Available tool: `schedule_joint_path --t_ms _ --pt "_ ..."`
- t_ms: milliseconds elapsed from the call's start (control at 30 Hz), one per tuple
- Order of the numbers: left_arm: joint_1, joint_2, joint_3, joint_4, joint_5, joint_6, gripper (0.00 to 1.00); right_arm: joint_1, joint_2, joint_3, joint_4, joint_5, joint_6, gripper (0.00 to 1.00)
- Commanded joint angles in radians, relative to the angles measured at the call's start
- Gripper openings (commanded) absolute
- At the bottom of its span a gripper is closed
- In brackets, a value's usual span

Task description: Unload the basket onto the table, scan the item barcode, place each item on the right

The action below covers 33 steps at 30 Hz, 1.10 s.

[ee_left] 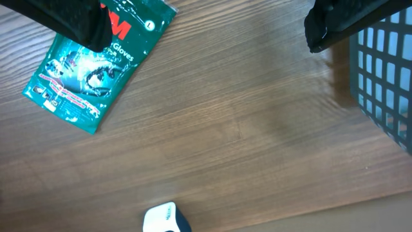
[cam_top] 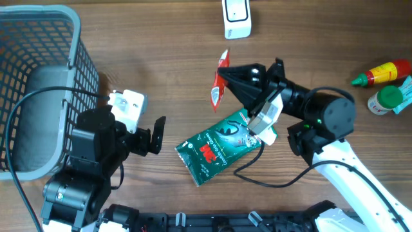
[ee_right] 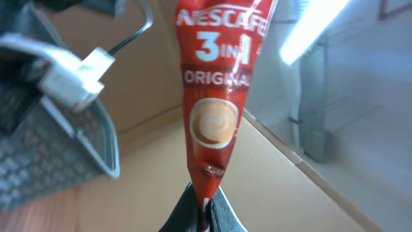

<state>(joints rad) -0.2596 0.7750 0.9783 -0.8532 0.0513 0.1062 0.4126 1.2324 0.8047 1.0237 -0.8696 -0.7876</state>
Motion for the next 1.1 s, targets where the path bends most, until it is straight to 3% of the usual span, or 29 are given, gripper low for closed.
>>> schedule_joint_path --t_ms 0,133,267,567,700,767,900,933,1067 --pt "0.005 -0.002 -0.001 0.002 0.008 -0.006 1.00 -0.059 0.008 -0.001 -0.015 -0.203 -0.145 0.04" --pt "0.005 -0.002 -0.001 0.002 0.008 -0.006 1.00 -0.248 0.008 -0.001 -0.044 -0.754 -0.292 0.05" --pt "0.005 -0.002 -0.001 0.002 0.008 -0.006 1.00 -0.252 0.010 -0.004 -0.088 -0.752 -0.366 0.04" --pt "0.005 -0.002 -0.001 0.002 0.008 -0.006 1.00 -0.242 0.002 -0.004 -0.074 -0.751 -0.339 0.04" --pt "0.005 -0.002 -0.001 0.002 0.008 -0.006 1.00 -0.242 -0.004 -0.003 -0.064 -0.732 -0.070 0.04" --pt "0.005 -0.002 -0.001 0.002 0.008 -0.006 1.00 -0.242 -0.003 -0.003 -0.131 -0.584 0.215 0.04" --pt "0.005 -0.002 -0.001 0.002 0.008 -0.006 1.00 -0.242 0.037 -0.004 -0.343 0.003 0.855 0.04" --pt "0.005 -0.002 -0.001 0.002 0.008 -0.006 1.00 -0.242 0.055 -0.004 -0.397 0.079 0.999 0.04" --pt "0.005 -0.002 -0.001 0.002 0.008 -0.006 1.00 -0.242 0.135 -0.004 -0.631 0.145 1.339 0.04"
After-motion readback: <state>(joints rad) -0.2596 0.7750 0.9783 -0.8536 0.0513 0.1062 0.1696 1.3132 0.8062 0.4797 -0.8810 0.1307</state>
